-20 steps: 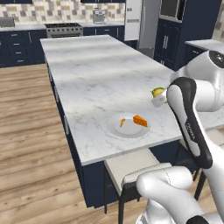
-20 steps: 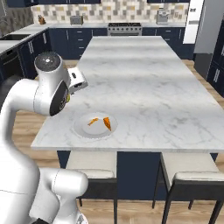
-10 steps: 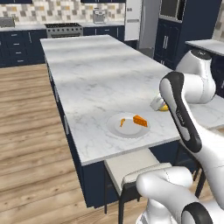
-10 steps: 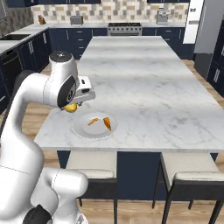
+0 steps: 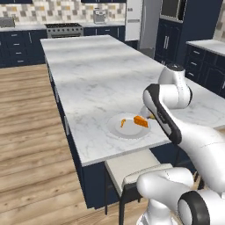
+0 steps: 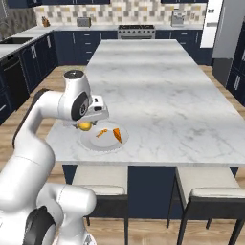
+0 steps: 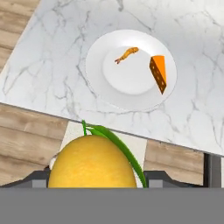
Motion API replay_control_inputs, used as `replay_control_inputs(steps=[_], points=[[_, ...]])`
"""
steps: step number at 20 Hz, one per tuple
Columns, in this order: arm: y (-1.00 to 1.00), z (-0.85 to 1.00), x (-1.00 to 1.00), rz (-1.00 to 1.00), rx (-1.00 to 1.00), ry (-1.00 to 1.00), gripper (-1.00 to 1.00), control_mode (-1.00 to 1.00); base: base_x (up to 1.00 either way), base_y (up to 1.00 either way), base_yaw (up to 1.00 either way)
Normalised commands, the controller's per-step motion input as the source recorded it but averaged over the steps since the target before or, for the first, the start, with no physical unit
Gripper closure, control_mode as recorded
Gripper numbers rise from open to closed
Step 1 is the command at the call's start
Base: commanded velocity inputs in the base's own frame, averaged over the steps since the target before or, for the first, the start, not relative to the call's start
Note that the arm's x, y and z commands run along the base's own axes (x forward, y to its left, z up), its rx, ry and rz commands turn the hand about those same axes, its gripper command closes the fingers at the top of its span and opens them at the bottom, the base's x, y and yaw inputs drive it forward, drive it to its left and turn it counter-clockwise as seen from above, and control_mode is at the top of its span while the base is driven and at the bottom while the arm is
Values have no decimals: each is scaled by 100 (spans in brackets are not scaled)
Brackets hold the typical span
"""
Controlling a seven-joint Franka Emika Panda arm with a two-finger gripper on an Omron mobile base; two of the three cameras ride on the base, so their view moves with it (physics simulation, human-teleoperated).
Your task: Take the cheese, shrimp, and lemon from the fridge and place them on the plate on the dining counter to create an appetizer plate.
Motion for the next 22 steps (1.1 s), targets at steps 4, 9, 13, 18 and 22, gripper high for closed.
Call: replay_control_inputs(steps=[4,9,13,18,22], points=[[0,-55,64,-2,0,9,100,-100,0,0,0],[0,-61,54,0,0,2,100,-100,0,0,0],[2,-66,47,0,0,0,100,-100,0,0,0],[11,-51,54,-2,0,0,100,-100,0,0,0],[16,-42,64,-5,0,0,100,-100,0,0,0]])
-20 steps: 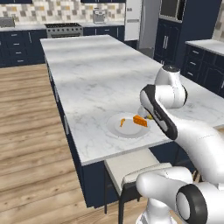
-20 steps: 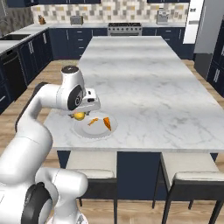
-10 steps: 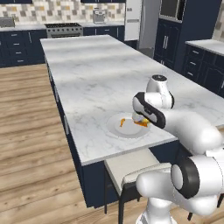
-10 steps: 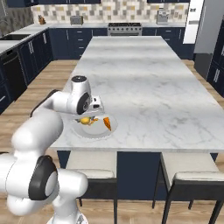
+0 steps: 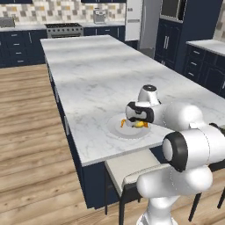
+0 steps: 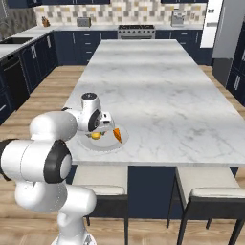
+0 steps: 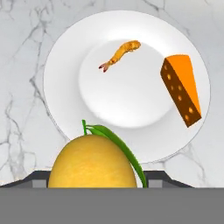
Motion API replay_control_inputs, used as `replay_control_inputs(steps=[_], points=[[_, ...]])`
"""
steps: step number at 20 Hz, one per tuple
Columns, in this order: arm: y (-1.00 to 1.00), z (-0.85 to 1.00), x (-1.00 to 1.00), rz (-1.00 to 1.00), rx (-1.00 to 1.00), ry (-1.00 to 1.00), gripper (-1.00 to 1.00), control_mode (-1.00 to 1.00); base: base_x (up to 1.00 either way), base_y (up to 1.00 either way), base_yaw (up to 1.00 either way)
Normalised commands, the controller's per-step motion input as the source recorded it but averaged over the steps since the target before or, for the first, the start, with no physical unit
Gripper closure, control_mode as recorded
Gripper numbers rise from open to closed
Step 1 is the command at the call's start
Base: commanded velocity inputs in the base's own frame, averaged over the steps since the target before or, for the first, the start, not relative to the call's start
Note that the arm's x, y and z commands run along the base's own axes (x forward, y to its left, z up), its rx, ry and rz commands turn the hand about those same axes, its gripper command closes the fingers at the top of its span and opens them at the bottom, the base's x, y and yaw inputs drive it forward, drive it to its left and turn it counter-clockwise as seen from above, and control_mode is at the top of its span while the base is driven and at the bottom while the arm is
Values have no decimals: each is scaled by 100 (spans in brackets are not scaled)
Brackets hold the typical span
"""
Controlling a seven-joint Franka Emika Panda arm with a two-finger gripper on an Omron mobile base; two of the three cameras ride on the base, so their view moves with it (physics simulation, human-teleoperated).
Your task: Take the cheese, shrimp, and lemon from the fridge and place them on the plate on the dining counter to create an appetizer plate.
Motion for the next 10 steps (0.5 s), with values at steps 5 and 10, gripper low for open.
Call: replay_control_inputs(steps=[5,10], points=[[1,-38,64,-4,0,0,100,-100,0,0,0],[0,-46,56,-2,0,0,100,-100,0,0,0]])
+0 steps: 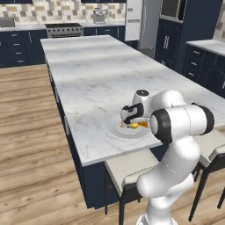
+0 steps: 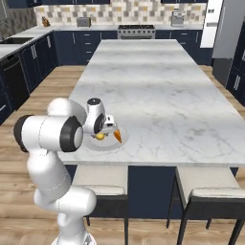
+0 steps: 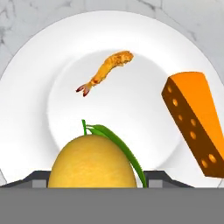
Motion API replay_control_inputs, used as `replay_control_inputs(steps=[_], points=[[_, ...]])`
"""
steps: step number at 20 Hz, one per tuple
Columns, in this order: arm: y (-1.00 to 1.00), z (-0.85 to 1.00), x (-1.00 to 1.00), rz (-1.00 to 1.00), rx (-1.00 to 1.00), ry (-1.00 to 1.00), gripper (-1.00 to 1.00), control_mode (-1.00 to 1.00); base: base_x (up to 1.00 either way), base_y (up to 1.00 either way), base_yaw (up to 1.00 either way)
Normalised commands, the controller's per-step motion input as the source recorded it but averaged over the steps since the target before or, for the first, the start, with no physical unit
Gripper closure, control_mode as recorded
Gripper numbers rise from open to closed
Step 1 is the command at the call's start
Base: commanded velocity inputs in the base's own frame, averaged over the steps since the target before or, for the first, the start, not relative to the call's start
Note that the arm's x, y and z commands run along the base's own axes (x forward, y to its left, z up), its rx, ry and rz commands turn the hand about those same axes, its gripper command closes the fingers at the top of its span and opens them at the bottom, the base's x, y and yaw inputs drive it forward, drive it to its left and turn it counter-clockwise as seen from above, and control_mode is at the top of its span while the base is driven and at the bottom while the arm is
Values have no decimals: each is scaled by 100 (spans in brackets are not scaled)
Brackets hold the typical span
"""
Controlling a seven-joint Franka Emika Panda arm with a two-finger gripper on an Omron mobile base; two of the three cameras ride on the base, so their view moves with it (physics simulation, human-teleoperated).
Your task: Take the cheese, shrimp, and lemon from the fridge and place them on the plate on the dining counter to create an appetizer plate.
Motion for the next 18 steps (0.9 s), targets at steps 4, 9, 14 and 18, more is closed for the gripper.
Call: replay_control_inputs(steps=[4,9,14,18], points=[[0,-53,55,0,0,0,100,-100,0,0,0],[0,-50,51,-1,0,0,100,-100,0,0,0],[0,-6,2,-1,0,0,-100,-100,0,0,0],[0,11,-42,-1,0,-4,-100,-100,0,0,0]])
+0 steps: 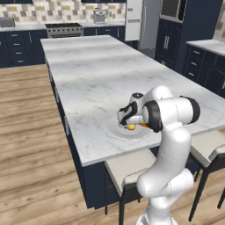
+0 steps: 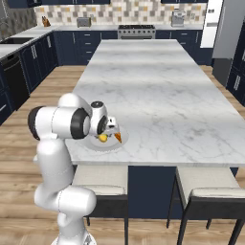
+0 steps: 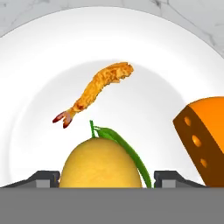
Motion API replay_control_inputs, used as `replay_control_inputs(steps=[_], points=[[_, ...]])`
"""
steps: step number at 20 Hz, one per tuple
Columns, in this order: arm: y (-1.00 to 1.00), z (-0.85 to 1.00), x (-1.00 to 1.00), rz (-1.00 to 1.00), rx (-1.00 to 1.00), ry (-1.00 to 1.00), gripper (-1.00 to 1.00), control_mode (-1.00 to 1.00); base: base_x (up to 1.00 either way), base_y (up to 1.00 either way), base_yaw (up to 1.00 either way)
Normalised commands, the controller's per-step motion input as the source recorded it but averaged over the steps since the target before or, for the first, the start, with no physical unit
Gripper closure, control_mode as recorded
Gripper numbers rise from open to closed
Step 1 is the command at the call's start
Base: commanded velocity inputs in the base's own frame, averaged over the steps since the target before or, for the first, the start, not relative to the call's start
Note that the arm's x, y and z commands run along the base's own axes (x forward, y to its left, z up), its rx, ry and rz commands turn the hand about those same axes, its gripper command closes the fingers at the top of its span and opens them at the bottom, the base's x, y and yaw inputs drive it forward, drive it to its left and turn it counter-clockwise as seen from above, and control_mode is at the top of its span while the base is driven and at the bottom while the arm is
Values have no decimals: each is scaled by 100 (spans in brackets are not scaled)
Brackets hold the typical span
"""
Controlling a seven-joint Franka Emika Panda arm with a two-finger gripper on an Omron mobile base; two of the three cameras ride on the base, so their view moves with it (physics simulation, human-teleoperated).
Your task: Take the cheese, shrimp, and lemon from the fridge and place them on the plate on the dining counter to create an appetizer plate.
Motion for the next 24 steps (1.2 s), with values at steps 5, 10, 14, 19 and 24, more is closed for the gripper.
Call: replay_control_inputs(steps=[5,10,14,19,24], points=[[0,93,-94,-3,0,-19,-100,-100,0,0,0],[-3,100,-100,0,0,-35,-100,-100,0,0,0],[-10,100,-55,-1,0,-27,-100,-100,0,0,0],[-22,100,-30,-6,0,-16,-100,-100,0,0,0],[-22,95,-70,-7,0,-13,-100,-100,0,0,0]])
